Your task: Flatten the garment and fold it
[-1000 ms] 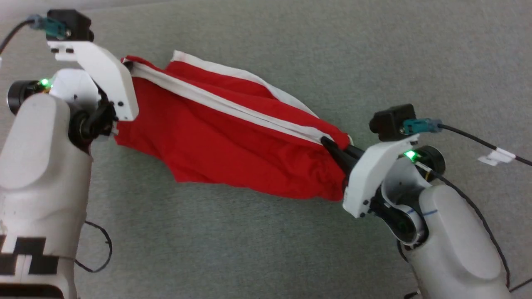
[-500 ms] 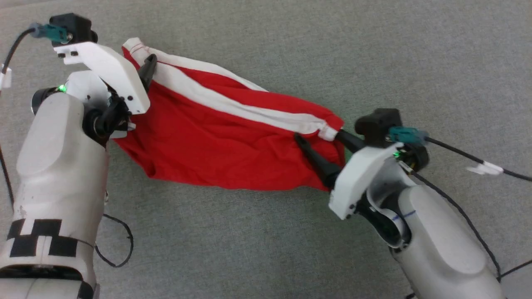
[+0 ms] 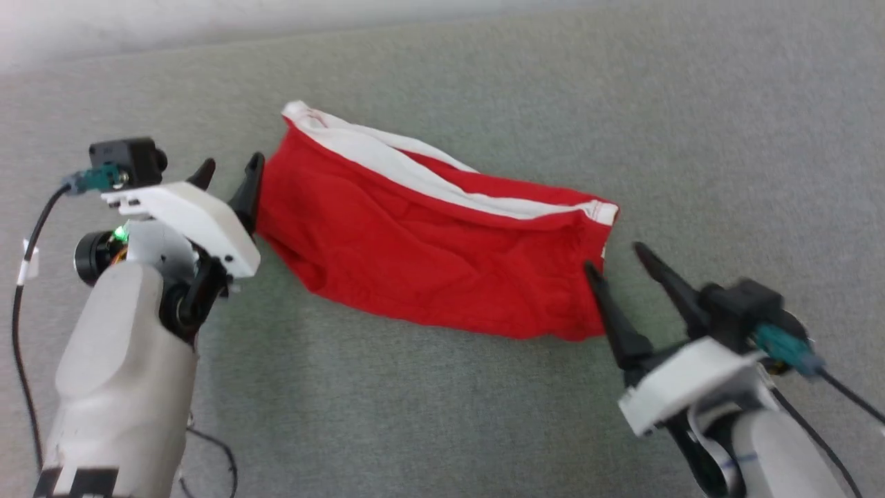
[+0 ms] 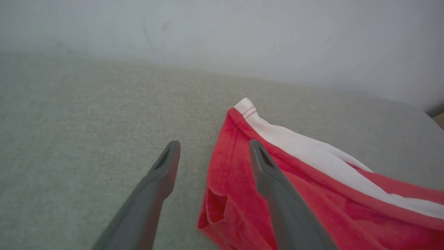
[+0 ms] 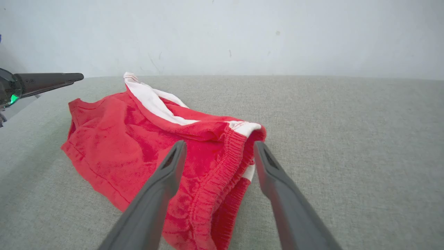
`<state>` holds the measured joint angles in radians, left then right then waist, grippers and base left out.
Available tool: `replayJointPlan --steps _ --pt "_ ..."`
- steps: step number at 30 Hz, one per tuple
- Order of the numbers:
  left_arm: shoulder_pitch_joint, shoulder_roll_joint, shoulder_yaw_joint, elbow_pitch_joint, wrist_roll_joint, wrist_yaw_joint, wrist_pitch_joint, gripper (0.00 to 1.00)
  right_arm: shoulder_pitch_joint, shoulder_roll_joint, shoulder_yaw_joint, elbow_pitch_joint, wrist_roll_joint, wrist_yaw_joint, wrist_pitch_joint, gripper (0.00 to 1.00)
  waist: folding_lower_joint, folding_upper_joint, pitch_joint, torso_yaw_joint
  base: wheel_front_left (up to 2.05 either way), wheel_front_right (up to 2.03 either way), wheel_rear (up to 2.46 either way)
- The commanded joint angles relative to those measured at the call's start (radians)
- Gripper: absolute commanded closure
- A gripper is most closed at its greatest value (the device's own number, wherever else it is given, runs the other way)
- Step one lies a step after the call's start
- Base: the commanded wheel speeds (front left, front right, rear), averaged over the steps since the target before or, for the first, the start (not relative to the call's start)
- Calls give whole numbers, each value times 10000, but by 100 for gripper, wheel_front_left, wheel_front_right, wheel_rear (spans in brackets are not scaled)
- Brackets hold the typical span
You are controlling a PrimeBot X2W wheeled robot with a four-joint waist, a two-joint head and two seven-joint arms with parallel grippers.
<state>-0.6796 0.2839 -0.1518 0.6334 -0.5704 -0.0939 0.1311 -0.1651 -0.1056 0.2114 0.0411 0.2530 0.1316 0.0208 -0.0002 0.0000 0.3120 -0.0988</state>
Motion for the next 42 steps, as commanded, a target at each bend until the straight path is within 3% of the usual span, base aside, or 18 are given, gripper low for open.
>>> replayJointPlan --steps 1,8,14,25,26,28,32,42 --pt "183 85 1 -261 0 51 84 0 218 69 -142 -257 -227 -9 -106 0 2 0 -494 367 0 0 0" --pt "659 893 -445 -1873 -184 1 2661 0 1305 359 -584 -1872 -1229 -9 75 0 2 0 -644 173 0 0 0" --pt "655 1461 -642 -1973 -584 47 4882 0 1599 488 -470 -2552 -1302 -9 280 0 2 0 -356 -404 0 0 0" --pt "800 1230 -1186 -749 -632 258 5983 0 1542 546 -372 -2452 -1151 -9 395 0 2 0 152 -904 0 0 0" --pt "835 1178 -1288 -647 -599 234 6015 37 1539 547 -377 -2430 -1139 -9 449 0 2 0 173 -913 0 0 0" --pt "963 985 -1435 -456 -666 176 6100 100 1554 549 -424 -2382 -1091 -9 617 0 2 0 180 -904 0 0 0" --pt "1196 647 -1615 -346 -846 37 6019 100 1596 550 -542 -2216 -968 -9 1407 0 2 0 88 -768 0 0 0" --pt "1345 345 -1226 -1452 -633 214 3507 100 680 -108 -27 -1204 -120 -9 3848 0 2 0 -132 -11 0 0 0"
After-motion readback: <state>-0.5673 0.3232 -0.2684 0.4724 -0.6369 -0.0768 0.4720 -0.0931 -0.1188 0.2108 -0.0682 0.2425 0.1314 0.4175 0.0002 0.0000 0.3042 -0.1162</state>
